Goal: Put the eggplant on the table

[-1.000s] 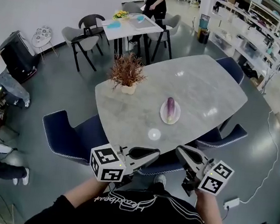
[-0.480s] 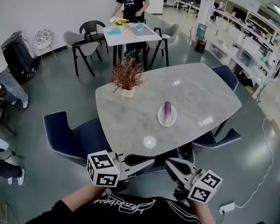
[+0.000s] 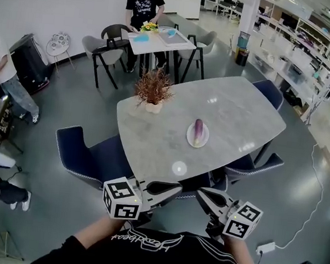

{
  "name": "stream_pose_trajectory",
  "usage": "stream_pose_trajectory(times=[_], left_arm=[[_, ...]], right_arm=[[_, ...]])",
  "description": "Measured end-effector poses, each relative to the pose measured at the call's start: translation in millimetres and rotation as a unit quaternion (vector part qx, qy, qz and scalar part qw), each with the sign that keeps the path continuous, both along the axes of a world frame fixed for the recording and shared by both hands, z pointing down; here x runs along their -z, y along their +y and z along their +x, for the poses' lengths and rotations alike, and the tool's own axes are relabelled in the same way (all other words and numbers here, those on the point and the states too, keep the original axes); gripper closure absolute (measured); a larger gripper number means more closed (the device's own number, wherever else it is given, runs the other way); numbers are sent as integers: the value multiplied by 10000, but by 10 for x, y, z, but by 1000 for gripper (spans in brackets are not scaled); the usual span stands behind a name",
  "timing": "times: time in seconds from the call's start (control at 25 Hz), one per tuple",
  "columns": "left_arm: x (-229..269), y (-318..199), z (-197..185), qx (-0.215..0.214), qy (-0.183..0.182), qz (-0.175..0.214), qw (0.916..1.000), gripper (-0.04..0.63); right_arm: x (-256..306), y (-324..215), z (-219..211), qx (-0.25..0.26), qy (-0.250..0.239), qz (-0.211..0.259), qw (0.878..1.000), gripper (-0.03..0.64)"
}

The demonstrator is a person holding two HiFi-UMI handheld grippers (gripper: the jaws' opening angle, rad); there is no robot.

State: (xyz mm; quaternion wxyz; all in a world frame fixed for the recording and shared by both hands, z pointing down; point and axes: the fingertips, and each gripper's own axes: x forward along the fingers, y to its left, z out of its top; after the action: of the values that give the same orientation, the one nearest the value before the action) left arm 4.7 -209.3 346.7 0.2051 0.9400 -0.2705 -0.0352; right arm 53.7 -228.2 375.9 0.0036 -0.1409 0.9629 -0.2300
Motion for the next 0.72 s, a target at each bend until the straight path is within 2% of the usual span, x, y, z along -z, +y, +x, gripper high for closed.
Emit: stream_pose_trajectory(times=[0.52,0.72], left_arm=[[138,212,171,146,2,27,9999,588],[128,264,230,169,128,-38,9998,588]], right_arm=[[122,163,185,65,21,-1,10000,611],[86,222,242,82,75,-37,9999,611]])
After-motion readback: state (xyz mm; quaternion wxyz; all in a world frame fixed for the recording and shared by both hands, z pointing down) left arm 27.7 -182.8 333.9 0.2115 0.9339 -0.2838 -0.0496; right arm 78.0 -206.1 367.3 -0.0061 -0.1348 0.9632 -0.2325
